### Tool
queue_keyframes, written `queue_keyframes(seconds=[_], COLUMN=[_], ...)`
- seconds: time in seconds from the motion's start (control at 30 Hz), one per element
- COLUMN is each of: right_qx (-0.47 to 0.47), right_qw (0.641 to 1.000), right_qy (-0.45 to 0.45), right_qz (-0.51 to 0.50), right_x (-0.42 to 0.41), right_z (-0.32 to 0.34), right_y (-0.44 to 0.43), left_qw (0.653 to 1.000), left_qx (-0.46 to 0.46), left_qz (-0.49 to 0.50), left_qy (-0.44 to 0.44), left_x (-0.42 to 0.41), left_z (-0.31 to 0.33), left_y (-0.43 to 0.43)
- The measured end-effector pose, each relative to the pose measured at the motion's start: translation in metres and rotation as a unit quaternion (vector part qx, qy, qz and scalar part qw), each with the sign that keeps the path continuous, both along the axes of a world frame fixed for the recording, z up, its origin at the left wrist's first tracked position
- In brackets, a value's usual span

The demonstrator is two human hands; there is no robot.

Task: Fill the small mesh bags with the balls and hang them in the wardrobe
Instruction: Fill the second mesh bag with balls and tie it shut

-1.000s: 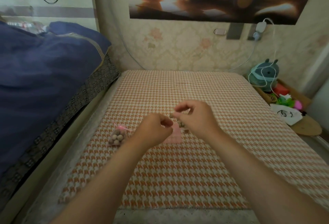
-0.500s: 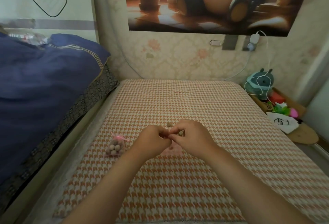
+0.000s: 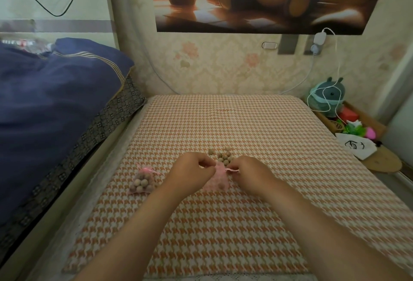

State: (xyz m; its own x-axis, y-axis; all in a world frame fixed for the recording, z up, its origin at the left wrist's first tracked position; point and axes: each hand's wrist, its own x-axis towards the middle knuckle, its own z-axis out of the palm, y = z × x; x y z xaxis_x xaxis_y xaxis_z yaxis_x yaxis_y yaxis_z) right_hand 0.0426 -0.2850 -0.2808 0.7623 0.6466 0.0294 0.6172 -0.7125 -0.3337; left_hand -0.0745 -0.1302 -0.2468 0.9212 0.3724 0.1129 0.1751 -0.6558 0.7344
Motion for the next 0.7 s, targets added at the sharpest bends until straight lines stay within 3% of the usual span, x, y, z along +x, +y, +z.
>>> queue_keyframes(seconds=[0.13, 0.27, 0.37, 0.5, 0.7], right_qx=[-0.004, 0.073, 0.033, 0.019, 0.227], right_qw=[1.0, 0.997, 0.998, 0.999, 0.969], right_qy=[-0.017, -0.025, -0.035, -0.028, 0.051], right_qz=[-0.017, -0.012, 0.037, 0.019, -0.079], right_x=[0.002, 0.004, 0.006, 0.007, 0.005], right_z=[-0.009, -0.007, -0.011, -0.017, 0.01], right_y=[0.002, 0.006, 0.01, 0.012, 0.004], left_qw=[1.0, 1.0, 1.0, 1.0, 1.0], left_qx=[0.003, 0.005, 0.005, -0.002, -0.003], left_qz=[-0.003, -0.007, -0.008, -0.006, -0.017], left_qy=[0.002, -0.001, 0.0, 0.004, 0.008], left_x=[0.001, 0.001, 0.0, -0.002, -0.005], left_z=[-0.001, 0.001, 0.001, 0.0, 0.001], left_y=[-0.001, -0.002, -0.002, 0.0, 0.001])
